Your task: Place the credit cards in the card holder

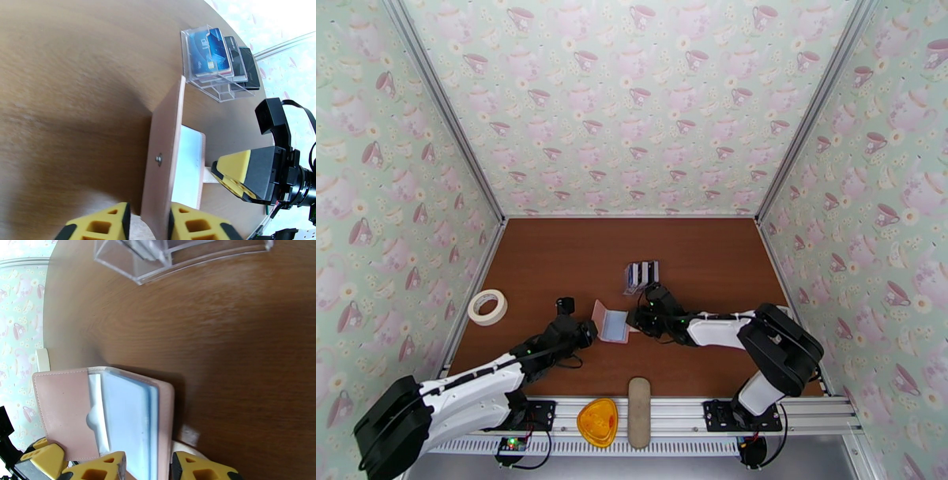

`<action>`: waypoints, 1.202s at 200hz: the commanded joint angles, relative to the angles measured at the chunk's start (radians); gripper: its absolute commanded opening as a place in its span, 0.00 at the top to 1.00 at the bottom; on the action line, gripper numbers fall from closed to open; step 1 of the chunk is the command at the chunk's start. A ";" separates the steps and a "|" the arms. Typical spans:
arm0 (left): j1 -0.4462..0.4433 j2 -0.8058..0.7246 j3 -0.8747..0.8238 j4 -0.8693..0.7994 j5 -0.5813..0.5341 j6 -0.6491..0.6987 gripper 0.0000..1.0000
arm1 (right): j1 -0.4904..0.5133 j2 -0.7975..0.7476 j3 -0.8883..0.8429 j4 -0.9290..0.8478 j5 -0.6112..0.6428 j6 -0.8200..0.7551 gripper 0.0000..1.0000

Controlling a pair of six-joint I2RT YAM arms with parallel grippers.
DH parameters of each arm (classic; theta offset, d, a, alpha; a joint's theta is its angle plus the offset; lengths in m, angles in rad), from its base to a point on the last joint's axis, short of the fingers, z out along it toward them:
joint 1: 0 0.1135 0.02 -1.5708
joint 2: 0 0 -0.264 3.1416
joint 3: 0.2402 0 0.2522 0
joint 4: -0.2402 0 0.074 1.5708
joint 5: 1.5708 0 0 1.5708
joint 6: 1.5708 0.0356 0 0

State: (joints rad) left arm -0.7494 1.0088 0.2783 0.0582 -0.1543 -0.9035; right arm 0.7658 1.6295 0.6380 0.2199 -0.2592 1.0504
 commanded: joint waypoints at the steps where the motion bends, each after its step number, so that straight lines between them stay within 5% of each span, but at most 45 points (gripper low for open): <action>1: 0.023 0.009 -0.007 -0.019 -0.011 0.049 0.64 | -0.005 0.019 -0.020 0.024 -0.010 -0.021 0.63; 154: 0.073 0.276 0.180 -0.256 -0.063 0.241 0.66 | -0.061 0.063 -0.054 0.007 -0.013 -0.056 0.64; 240: -0.037 0.471 0.273 -0.314 -0.088 0.229 0.69 | -0.077 0.032 -0.065 0.020 -0.039 -0.076 0.64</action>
State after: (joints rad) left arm -0.7494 1.4204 0.5575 -0.2295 -0.2871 -0.6685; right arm 0.6952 1.6638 0.6086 0.3180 -0.2996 0.9985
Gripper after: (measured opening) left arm 0.321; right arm 0.356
